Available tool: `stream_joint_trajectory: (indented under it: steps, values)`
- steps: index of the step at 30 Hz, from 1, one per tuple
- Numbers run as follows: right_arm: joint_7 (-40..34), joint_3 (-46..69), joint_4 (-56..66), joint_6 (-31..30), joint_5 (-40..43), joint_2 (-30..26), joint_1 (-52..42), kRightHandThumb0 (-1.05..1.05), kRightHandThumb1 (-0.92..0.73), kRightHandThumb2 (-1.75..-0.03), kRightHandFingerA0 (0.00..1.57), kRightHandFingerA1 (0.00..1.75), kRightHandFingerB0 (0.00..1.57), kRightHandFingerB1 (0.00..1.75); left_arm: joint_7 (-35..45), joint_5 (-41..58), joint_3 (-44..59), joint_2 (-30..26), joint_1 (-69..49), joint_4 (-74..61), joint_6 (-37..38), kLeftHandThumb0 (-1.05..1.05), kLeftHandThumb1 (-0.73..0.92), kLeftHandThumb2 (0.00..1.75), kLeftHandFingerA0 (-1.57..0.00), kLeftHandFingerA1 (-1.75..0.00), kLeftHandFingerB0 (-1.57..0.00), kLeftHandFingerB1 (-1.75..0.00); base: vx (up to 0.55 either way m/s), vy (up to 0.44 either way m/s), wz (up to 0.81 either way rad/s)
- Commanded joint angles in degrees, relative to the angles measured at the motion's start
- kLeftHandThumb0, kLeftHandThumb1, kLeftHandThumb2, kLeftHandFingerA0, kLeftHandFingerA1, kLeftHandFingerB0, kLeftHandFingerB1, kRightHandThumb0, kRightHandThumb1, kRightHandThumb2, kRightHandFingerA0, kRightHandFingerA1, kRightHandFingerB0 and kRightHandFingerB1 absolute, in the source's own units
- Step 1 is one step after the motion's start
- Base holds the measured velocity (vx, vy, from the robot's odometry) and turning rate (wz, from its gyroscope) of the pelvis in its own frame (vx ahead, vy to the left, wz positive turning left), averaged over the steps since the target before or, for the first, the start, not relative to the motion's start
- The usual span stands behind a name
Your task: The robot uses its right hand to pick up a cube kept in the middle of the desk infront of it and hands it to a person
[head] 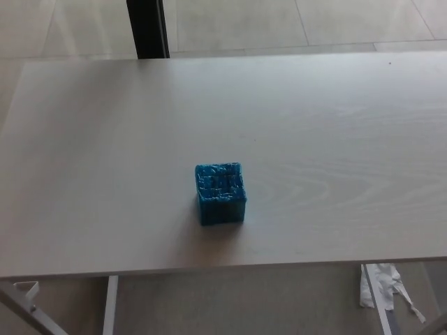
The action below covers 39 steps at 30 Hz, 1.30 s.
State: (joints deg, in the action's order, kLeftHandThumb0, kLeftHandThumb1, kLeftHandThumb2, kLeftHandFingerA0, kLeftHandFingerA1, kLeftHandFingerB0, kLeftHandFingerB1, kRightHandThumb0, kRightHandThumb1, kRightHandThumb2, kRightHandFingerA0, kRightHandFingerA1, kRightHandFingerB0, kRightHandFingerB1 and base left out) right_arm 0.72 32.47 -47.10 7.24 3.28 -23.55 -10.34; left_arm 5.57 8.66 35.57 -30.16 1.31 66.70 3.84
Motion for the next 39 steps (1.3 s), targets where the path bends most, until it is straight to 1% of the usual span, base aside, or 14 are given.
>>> stream_joint_trajectory:
  steps: [1,5,6,10,11,14,16,20,24,26,29,30,32,39]
  values:
    - [-1.45,5.05,-3.56,5.78,5.36,-2.76,1.99,-0.56,-0.43,-0.82,0.57,0.66,0.39,0.49,1.91,6.39,4.92,-2.82,1.54,3.27,2.24,-0.65,0.35,0.78,-0.64,-0.61,-0.49,-0.50,0.00,0.000,0.00]
    - [-1.54,5.28,-5.96,6.61,5.10,-3.32,2.95,-0.57,-0.44,-0.84,0.56,0.67,0.38,0.49,1.73,6.74,5.64,-2.82,1.89,3.95,2.63,-0.65,0.34,0.77,-0.64,-0.60,-0.51,-0.51,0.00,0.000,0.00]
    - [-2.15,5.75,-4.94,5.00,5.73,-3.06,2.71,-0.55,-0.54,-0.58,0.99,1.25,0.47,0.36,1.61,7.00,5.82,-2.92,1.96,4.28,2.48,-0.64,0.35,0.77,-0.65,-0.60,-0.50,-0.50,0.00,0.000,0.00]
    - [-2.76,8.22,-7.34,4.07,8.59,-3.40,3.95,-0.49,-0.49,-0.58,0.99,1.52,0.50,0.38,1.18,6.65,4.99,-2.95,2.57,4.69,2.20,-0.62,0.35,0.77,-0.66,-0.60,-0.49,-0.50,0.00,0.000,0.00]
    - [-2.58,9.21,-8.05,4.27,9.63,-3.45,4.69,-0.45,-0.37,-0.85,1.26,1.38,0.38,0.56,1.15,6.87,4.95,-2.91,2.63,4.77,2.28,-0.62,0.35,0.78,-0.65,-0.61,-0.48,-0.51,0.00,0.000,0.00]
    - [-2.29,9.82,-11.00,5.01,9.84,-4.50,6.19,-0.51,-0.52,-0.59,0.99,1.47,0.47,0.36,1.37,6.92,4.56,-2.91,2.71,4.82,2.63,-0.62,0.36,0.78,-0.65,-0.61,-0.48,-0.51,0.00,0.000,0.00]
    - [-0.91,9.84,-3.67,2.02,10.86,-4.43,5.55,-0.66,-0.45,-0.85,0.66,0.83,0.36,0.48,1.06,6.99,4.18,-2.65,3.01,4.92,3.07,-0.66,0.35,0.78,-0.64,-0.60,-0.50,-0.50,0.00,0.000,0.00]
    - [4.00,8.81,3.88,5.11,12.96,-3.77,7.04,-0.80,-0.48,-0.82,1.05,0.85,0.37,0.44,1.52,7.74,4.25,-2.54,3.02,5.19,3.37,-0.64,0.44,0.54,-0.71,-0.54,-0.55,-0.38,0.00,0.000,0.00]
    - [6.01,6.18,11.87,3.01,14.14,-3.35,10.33,-0.74,-0.47,-0.56,0.77,0.44,0.49,0.38,1.45,6.89,2.96,-3.09,3.41,5.46,2.41,-0.59,0.47,0.55,-0.79,-0.54,-0.57,-0.39,0.00,0.000,0.00]
    - [4.71,4.03,20.74,0.05,14.72,-1.51,11.21,-0.71,-0.40,-0.75,1.18,1.04,0.44,0.46,1.09,7.64,3.29,-2.62,3.50,5.09,2.82,-0.60,0.46,0.55,-0.71,-0.52,-0.55,-0.37,0.00,0.000,0.00]
    - [3.65,2.46,25.73,1.14,14.68,0.48,12.50,-0.69,-0.49,-0.56,1.21,1.24,0.46,0.37,1.40,7.71,3.31,-2.48,3.20,5.14,3.25,-0.65,0.44,0.54,-0.72,-0.53,-0.57,-0.38,0.00,0.000,0.00]
    - [1.56,-0.14,33.11,-3.22,14.41,1.38,14.31,-0.59,-0.50,-0.56,0.79,0.43,0.43,0.35,1.07,7.31,2.94,-2.62,3.24,5.23,3.03,-0.62,0.45,0.55,-0.77,-0.56,-0.54,-0.38,0.00,0.000,0.00]
    - [1.27,-3.90,40.88,-8.00,15.79,2.13,18.30,-0.55,-0.48,-0.55,0.39,0.37,0.38,0.32,1.06,7.44,3.02,-2.48,3.24,5.26,3.03,-0.65,0.44,0.54,-0.72,-0.52,-0.56,-0.38,0.00,0.000,0.00]
    - [6.38,-17.37,46.66,-10.98,9.60,2.17,28.91,-0.62,-0.42,-0.75,0.15,0.51,0.20,0.40,1.19,7.48,2.81,-2.32,3.01,4.86,3.39,-0.56,0.46,0.55,-0.78,-0.54,-0.54,-0.39,0.00,0.000,0.00]
